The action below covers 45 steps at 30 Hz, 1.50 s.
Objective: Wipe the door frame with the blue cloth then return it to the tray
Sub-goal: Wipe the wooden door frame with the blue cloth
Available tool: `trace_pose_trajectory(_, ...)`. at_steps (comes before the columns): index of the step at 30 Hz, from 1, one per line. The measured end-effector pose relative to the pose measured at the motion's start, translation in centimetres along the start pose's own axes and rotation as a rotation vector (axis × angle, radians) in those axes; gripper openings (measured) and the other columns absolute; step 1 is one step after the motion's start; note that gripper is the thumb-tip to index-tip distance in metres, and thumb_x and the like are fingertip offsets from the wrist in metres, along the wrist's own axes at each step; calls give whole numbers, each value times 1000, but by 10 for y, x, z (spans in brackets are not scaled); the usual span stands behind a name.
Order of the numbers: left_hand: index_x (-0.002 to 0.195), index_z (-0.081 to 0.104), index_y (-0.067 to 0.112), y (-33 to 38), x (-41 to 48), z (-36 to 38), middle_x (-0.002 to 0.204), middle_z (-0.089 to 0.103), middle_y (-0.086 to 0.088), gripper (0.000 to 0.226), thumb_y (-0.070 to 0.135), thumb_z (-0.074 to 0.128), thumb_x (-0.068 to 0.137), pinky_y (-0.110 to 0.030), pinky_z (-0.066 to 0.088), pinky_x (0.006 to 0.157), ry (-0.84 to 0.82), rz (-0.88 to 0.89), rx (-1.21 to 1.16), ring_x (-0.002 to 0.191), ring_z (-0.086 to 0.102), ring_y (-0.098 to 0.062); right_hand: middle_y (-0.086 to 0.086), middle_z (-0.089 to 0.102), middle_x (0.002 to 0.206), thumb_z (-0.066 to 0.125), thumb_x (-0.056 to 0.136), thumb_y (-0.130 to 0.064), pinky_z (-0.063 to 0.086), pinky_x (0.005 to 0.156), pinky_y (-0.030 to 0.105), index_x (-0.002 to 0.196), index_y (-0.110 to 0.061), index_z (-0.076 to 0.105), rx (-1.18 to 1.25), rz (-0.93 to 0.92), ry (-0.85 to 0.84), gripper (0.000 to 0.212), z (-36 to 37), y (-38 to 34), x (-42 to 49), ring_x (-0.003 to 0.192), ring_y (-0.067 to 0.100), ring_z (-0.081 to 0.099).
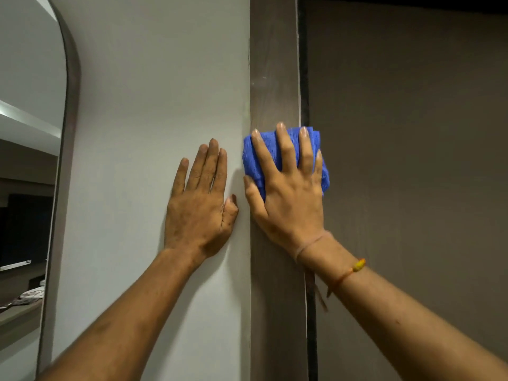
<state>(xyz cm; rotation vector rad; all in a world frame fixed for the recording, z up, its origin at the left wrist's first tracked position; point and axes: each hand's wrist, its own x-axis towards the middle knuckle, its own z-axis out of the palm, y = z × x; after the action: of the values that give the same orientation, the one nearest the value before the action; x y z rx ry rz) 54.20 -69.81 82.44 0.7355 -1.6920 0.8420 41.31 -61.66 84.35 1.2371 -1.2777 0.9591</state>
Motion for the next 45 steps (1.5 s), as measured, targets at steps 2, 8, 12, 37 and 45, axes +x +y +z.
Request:
trace_pose_trajectory(2,148,-5,11,1,-1,0,158,-8,-8,69,40,13,89,-40,-3,120,-3,-3,3,146,-9,-21,10,10,158,38,90,-53,4,114,62,147,-32,12,-14,15,-5,66,-4,3,36,144,38,-2)
trace_pose_trajectory(8,149,0,10,-1,-1,1,158,-3,-8,71,39,20,86,-42,2,120,23,2,-5,146,-5,-20,10,12,157,35,92,-50,1,112,63,148,-30,12,-28,97,33,63,-8,-1,120,143,40,-3)
trace_pose_trajectory(12,148,0,10,-1,-1,2,158,-1,-9,69,39,18,88,-43,4,120,23,9,-10,147,-2,-22,11,11,158,40,89,-51,-4,112,61,148,-28,14,-69,-51,26,69,1,-8,52,143,40,0)
trace_pose_trajectory(37,149,2,10,-1,-2,3,159,2,-10,68,36,21,89,-42,4,120,24,10,2,147,-2,-21,11,13,158,38,88,-53,6,112,64,148,-28,13,-27,15,-44,70,1,-8,-40,143,39,3)
trace_pose_trajectory(45,149,3,9,0,-1,1,159,2,-11,69,36,20,88,-43,3,120,9,6,16,147,-2,-21,10,18,155,38,86,-53,8,109,61,146,-29,18,-29,-52,-63,68,-1,1,-54,141,39,8)
